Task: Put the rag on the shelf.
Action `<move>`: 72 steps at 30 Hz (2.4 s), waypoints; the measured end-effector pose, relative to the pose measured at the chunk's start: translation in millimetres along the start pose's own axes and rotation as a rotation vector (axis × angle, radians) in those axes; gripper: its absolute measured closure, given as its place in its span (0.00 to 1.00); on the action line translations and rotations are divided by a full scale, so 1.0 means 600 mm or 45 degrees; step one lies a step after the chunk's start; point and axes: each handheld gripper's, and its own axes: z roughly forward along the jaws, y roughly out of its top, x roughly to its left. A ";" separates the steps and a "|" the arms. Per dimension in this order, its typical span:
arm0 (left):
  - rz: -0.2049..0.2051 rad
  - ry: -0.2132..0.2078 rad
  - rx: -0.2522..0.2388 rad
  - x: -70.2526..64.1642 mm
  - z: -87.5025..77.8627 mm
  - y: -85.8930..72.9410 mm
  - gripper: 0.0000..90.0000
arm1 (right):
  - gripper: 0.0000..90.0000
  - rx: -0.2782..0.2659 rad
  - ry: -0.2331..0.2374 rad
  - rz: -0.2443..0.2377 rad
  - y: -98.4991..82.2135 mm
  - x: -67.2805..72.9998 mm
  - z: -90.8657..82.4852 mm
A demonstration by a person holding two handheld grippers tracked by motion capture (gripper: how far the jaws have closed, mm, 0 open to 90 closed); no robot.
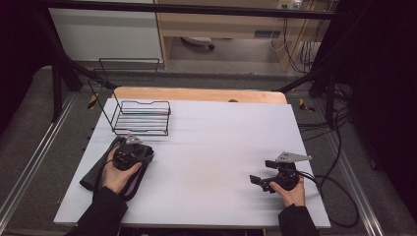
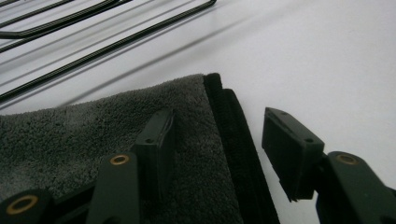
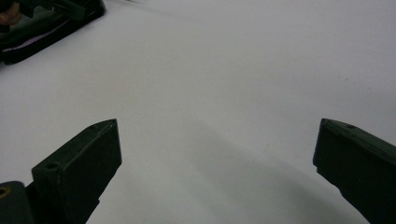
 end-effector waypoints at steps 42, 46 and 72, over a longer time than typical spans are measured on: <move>0.059 -0.137 -0.086 -0.048 -0.046 0.005 0.86 | 0.03 0.005 0.009 0.007 0.000 0.002 0.001; 0.073 -0.184 -0.085 -0.071 -0.048 0.010 0.86 | 0.03 0.004 0.010 0.006 0.000 0.002 0.001; 0.190 -0.310 -0.017 -0.220 0.009 0.056 0.84 | 0.03 0.009 0.012 0.000 0.000 0.002 0.002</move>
